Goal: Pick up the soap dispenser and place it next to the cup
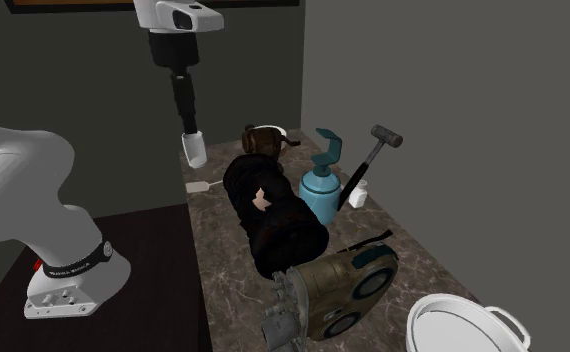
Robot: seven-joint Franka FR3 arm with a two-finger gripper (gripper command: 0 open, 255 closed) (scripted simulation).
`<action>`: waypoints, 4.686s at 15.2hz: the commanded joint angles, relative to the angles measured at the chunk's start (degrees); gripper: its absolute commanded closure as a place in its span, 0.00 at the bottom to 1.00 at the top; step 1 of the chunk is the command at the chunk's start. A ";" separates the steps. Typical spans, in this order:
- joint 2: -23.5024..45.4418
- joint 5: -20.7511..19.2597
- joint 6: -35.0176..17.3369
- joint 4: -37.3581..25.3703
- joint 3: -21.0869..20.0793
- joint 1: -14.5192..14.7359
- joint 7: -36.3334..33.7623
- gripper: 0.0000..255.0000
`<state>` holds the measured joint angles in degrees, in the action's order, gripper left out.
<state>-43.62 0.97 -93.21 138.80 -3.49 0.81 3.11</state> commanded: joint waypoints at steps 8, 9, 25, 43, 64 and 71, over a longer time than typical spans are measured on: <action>10.04 0.38 -17.26 1.46 0.07 0.03 0.87 0.00; 11.73 0.43 -19.61 1.31 0.07 0.04 1.00 0.00; 40.81 1.31 -48.55 -11.11 -0.09 0.39 3.22 0.00; 44.95 1.04 -52.99 -10.82 -0.17 0.45 3.03 1.00; 40.06 1.11 -42.38 -16.55 -0.10 0.38 2.91 1.00; 38.49 1.09 -37.06 -20.30 -0.05 0.35 2.81 1.00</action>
<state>-5.02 2.09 -130.98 119.15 -3.50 1.14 6.02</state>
